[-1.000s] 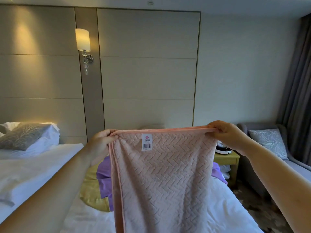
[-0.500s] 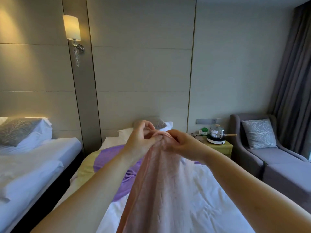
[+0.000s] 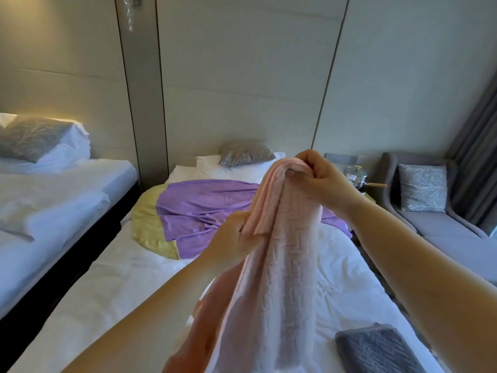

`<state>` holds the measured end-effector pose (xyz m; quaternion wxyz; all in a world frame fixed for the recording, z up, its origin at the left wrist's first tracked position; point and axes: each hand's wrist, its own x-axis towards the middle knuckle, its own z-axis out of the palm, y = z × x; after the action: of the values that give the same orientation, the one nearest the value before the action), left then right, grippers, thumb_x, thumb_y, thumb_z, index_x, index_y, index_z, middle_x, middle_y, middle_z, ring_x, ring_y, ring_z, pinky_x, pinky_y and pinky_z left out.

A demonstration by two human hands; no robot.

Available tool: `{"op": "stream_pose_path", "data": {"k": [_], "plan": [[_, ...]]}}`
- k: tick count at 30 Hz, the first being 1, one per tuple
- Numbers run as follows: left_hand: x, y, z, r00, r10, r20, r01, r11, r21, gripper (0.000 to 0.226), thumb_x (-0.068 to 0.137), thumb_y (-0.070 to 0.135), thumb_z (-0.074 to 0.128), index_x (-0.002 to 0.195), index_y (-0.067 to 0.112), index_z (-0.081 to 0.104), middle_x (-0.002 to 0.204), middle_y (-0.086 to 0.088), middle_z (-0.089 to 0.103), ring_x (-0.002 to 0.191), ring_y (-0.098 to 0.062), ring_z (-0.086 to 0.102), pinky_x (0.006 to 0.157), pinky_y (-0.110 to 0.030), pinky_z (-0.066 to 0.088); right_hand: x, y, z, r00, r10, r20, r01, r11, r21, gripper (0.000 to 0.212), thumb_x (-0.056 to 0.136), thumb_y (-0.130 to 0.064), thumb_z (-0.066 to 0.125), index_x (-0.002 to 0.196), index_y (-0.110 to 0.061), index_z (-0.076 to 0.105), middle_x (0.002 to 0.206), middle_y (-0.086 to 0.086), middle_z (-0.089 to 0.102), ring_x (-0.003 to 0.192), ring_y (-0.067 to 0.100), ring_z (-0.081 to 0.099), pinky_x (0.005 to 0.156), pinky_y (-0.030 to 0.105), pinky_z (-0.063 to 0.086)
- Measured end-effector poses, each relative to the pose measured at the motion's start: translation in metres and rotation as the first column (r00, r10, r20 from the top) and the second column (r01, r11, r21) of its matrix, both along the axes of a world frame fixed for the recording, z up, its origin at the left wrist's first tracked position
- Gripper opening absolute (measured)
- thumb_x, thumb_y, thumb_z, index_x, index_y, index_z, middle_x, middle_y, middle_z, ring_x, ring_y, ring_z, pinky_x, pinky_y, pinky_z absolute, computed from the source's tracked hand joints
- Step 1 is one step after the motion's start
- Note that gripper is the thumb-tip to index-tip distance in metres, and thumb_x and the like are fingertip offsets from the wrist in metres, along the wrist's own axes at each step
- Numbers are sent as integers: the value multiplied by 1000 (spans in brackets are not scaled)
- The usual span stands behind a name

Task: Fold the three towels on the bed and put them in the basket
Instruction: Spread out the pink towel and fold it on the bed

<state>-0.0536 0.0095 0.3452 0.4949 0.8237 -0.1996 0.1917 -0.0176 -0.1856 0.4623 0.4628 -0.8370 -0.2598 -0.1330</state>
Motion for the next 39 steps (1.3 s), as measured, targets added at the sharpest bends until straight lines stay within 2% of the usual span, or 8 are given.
{"op": "stream_pose_path", "data": {"k": [5,10,16,21,26,31,36,39], "plan": [[2,-10,-22,969,155,195,-137,985,-102,37,82,35,57,111,13,51,107,-6,50,102,-10,48,91,-21,37,8,-19,-6,990,-133,-37,133,991,-12,2,88,-29,59,89,-28,58,79,-8,58,69,4,52,61,20,43],[4,-29,-28,851,296,435,-324,946,-10,28,82,38,65,99,22,50,108,-8,53,107,-18,47,91,-29,39,11,-25,-9,990,-129,-56,129,992,3,3,88,-32,60,89,-30,58,81,-7,59,74,9,53,65,26,43],[10,-47,-24,884,353,306,-362,932,-30,19,76,21,73,89,9,65,106,-6,59,99,-24,57,83,-42,49,14,-32,-7,991,-117,-64,117,993,-5,6,89,-33,59,92,-28,59,87,-4,62,78,10,55,69,27,46],[2,-40,-22,977,120,177,-69,960,-272,6,87,25,62,88,31,60,84,19,62,81,1,59,72,-12,43,20,-46,-12,980,-176,-95,179,984,24,12,88,-33,61,95,-24,59,87,-2,64,75,9,56,65,26,46],[10,-33,-18,992,-112,-58,92,958,-273,11,77,34,71,86,37,65,80,14,66,68,-3,61,66,-13,45,22,-52,-15,981,-153,-122,158,987,30,8,87,-34,61,94,-29,60,90,-2,65,79,11,58,70,30,49],[17,-39,-27,997,-39,-70,26,983,-182,6,77,41,70,81,44,66,81,15,69,74,-1,64,73,-17,49,21,-52,-11,983,-132,-127,138,989,44,7,87,-32,61,94,-30,61,89,-3,65,76,7,60,71,31,51],[21,-38,-21,992,-59,-114,0,888,-460,17,81,21,74,90,26,61,72,8,68,62,-3,59,60,-15,46,14,-60,-3,982,-63,-180,85,989,119,7,88,-22,62,95,-22,65,94,6,68,84,13,63,84,42,53],[25,-36,-16,982,-104,-157,37,924,-380,20,82,20,72,95,33,65,77,6,68,67,-2,61,64,-15,46,8,-65,2,971,67,-232,-22,982,189,10,80,-18,63,88,-23,67,92,7,66,89,22,60,84,43,49]]}}
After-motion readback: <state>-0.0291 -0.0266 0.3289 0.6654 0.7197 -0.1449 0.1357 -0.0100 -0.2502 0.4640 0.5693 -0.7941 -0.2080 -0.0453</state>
